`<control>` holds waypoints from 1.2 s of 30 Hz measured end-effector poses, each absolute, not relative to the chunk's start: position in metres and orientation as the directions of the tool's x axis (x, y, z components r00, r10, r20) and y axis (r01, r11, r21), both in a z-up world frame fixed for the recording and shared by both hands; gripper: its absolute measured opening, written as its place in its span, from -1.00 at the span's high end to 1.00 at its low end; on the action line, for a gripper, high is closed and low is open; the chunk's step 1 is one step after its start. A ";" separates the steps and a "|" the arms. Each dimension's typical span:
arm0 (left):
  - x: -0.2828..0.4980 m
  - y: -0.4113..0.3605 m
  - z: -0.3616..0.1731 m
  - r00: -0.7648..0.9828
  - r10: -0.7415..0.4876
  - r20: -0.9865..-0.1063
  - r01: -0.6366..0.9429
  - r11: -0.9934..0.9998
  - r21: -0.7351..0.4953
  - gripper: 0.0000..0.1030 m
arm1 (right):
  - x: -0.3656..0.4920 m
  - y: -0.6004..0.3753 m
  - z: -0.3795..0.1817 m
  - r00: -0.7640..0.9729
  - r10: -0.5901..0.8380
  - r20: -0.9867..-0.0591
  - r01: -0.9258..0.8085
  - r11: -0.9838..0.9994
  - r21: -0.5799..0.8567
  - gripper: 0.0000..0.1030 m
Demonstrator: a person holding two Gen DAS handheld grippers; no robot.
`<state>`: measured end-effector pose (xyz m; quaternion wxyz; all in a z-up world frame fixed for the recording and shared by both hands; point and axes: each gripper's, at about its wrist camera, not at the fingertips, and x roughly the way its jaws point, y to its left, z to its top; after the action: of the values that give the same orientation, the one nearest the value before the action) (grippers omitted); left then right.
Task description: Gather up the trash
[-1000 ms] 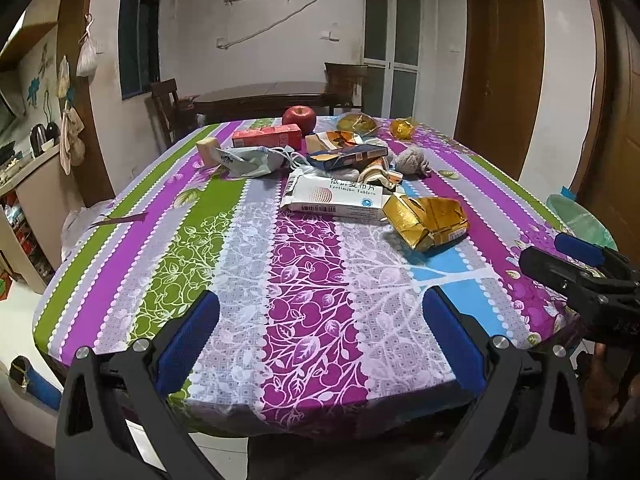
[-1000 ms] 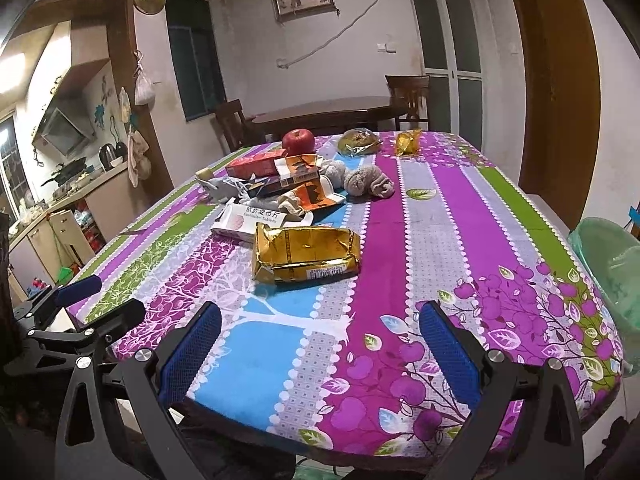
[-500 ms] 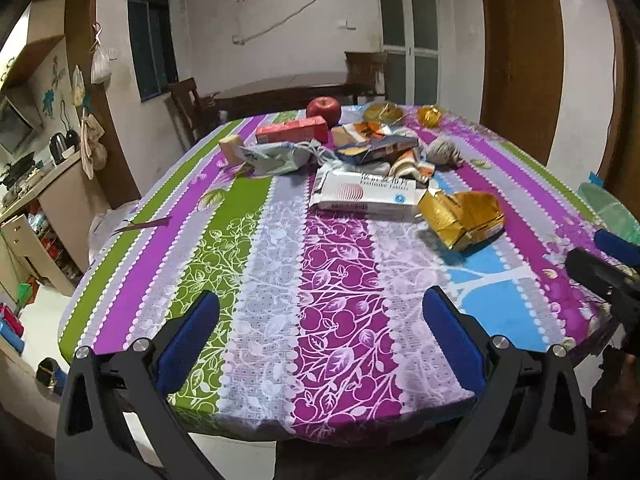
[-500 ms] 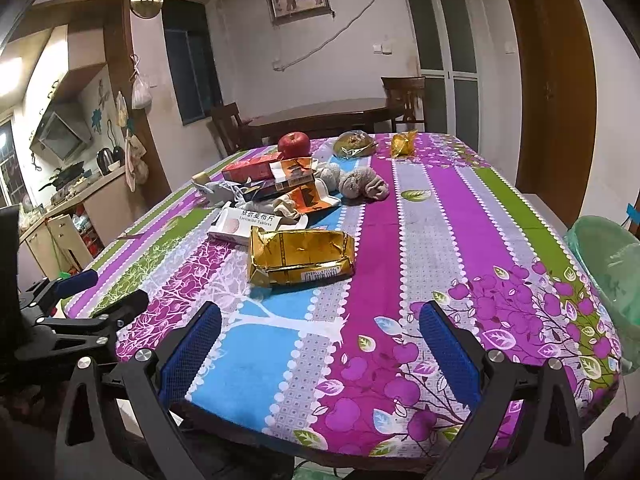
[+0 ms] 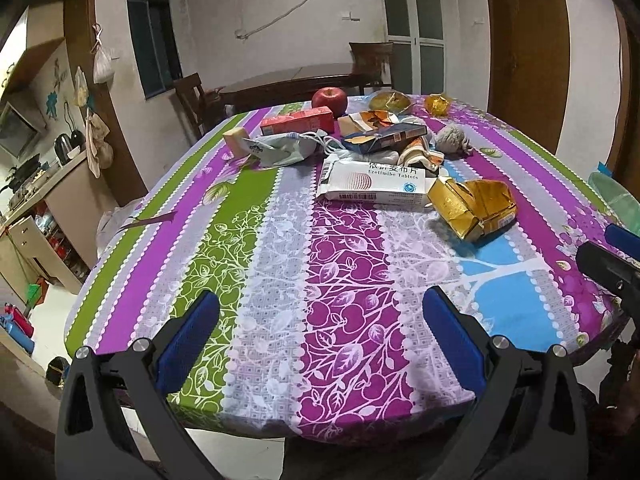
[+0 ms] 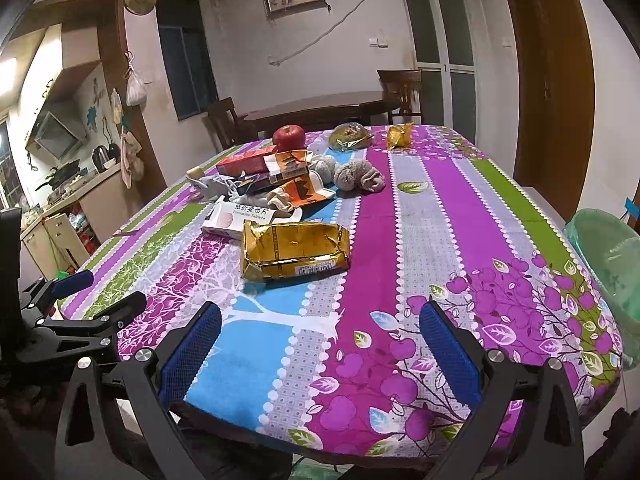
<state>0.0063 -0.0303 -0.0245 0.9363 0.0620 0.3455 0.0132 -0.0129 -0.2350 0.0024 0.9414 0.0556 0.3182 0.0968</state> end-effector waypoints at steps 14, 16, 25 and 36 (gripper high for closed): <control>0.019 -0.035 -0.031 0.742 0.105 -0.662 0.007 0.986 0.164 -0.90 | 0.006 -0.242 0.008 0.805 0.161 -0.571 -0.151 0.986 0.066 -0.93; 0.021 -0.036 -0.031 0.739 0.110 -0.665 0.010 0.985 0.173 -0.90 | 0.009 -0.239 0.011 0.813 0.160 -0.559 -0.175 0.984 0.028 -0.93; 0.039 -0.028 -0.035 0.709 0.098 -0.698 0.020 0.987 0.159 -0.90 | 0.038 -0.206 0.017 0.745 0.314 -0.588 -0.532 0.812 -0.240 -0.93; 0.074 0.009 -0.008 0.664 -0.258 -0.702 0.344 0.939 -0.020 -0.90 | 0.111 -0.183 0.015 0.413 0.477 -0.776 -0.869 0.461 -0.180 -0.92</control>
<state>0.0739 0.0091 -0.0083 0.9103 0.0572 0.3751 -0.1654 0.1106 -0.1830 0.0149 0.7871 -0.2949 0.3327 0.4275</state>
